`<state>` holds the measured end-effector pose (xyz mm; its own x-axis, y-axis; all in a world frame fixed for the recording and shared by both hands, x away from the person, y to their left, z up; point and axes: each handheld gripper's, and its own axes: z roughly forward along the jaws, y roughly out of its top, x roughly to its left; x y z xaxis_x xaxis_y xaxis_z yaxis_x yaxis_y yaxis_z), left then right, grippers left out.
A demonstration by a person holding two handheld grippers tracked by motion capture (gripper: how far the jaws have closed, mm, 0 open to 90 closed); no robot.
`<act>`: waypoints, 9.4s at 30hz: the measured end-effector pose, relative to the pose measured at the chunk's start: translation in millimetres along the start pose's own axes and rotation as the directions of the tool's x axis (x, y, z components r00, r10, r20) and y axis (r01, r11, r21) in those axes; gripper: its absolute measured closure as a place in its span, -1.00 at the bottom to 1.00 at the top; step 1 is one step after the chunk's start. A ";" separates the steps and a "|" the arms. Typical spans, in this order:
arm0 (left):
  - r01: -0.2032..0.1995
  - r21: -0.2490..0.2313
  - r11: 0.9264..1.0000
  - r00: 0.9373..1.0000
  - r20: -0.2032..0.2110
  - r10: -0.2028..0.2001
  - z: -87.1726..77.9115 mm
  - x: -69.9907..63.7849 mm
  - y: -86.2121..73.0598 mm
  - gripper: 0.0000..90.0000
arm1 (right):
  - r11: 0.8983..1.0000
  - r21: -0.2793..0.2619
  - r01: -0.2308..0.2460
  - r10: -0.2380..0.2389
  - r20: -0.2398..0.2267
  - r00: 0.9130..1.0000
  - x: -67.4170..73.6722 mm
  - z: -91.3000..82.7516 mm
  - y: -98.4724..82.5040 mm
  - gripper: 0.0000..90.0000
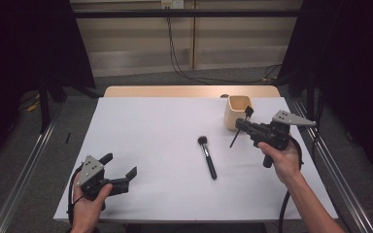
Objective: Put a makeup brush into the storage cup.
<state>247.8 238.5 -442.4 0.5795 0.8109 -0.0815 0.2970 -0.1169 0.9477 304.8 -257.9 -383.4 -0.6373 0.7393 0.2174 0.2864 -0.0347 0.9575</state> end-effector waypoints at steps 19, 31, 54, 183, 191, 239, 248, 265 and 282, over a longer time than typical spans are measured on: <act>-0.013 -0.030 0.999 1.000 -0.023 0.012 -8.9 2.4 -1.6 -0.95 | 0.999 -0.042 0.014 -0.010 0.078 0.997 -29.1 0.1 24.8 0.91; -0.016 -0.026 1.000 1.000 -0.018 0.015 -9.0 1.5 -2.0 -0.94 | 0.997 -0.074 0.033 -0.024 0.123 0.992 -42.3 12.3 42.4 0.92; -0.040 -0.019 0.999 0.999 -0.015 0.040 -7.6 1.2 -2.0 -0.93 | 0.995 -0.048 0.085 -0.073 0.210 0.975 -68.1 41.9 62.8 0.91; -0.047 -0.025 0.999 0.998 -0.041 0.046 -18.5 6.6 0.0 -0.91 | 0.999 0.022 -0.027 0.020 0.262 0.965 -60.2 -2.5 -19.0 -0.98; -0.041 -0.026 0.999 0.998 -0.043 0.040 -18.6 7.2 -0.2 -0.91 | 1.000 0.022 -0.002 -0.004 0.266 0.964 -44.4 -18.1 -25.5 -0.98; -0.024 -0.040 0.999 0.999 -0.049 0.022 -33.6 1.8 -3.7 -0.93 | 1.000 0.011 0.023 -0.025 0.285 0.958 7.1 -100.6 -81.5 -0.98; -0.031 -0.034 0.999 0.998 -0.062 0.029 -36.5 3.6 -4.9 -0.93 | 0.999 0.019 0.025 -0.029 0.257 0.966 8.2 -92.2 -81.5 -0.98; -0.001 -0.039 0.999 0.996 -0.086 -0.003 -41.6 9.5 -6.8 -0.93 | 0.998 0.038 0.047 -0.053 0.192 0.980 10.0 -62.7 -72.2 -0.98; 0.036 -0.030 0.999 0.996 -0.077 -0.038 -37.6 14.6 -8.1 -0.93 | 0.993 0.108 0.040 -0.053 0.119 0.992 9.5 -25.9 -53.3 -0.97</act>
<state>225.3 272.8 -439.7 0.5078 0.8563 -0.0938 0.2949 -0.0705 0.9529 265.0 -266.5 -427.4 -0.5620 0.8148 0.1425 0.3361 0.0675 0.9394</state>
